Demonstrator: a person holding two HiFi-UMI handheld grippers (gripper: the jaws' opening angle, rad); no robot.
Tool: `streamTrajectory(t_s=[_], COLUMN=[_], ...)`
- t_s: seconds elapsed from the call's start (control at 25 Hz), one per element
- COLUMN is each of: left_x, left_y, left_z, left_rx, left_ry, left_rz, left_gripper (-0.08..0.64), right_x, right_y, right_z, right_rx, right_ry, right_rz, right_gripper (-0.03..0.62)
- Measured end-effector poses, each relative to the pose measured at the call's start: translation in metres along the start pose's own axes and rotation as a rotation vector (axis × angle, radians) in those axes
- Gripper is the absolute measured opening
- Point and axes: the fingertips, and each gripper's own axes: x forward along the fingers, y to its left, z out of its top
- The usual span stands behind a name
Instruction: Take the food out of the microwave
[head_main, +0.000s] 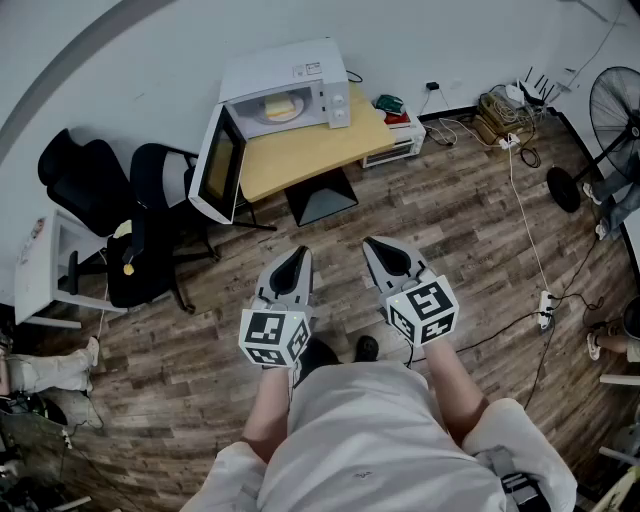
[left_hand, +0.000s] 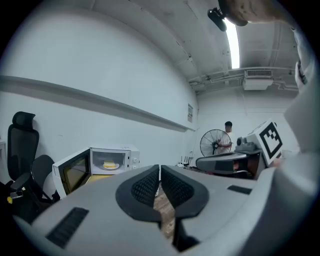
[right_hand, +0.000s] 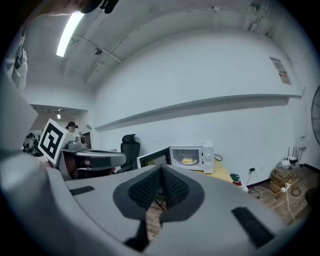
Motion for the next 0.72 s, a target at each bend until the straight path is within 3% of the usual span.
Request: streamTrajectory(t_s=[0.72], left_x=[-0.001], left_y=[-0.016], left_z=[-0.011], left_rx=[-0.014], left_ry=[0.003], left_rz=[0.042], left_gripper=[0.014], right_x=[-0.020], right_y=[-0.011], right_z=[-0.004], right_rx=[-0.049], right_ry=[-0.019], right_rz=[-0.002], right_gripper=[-0.002])
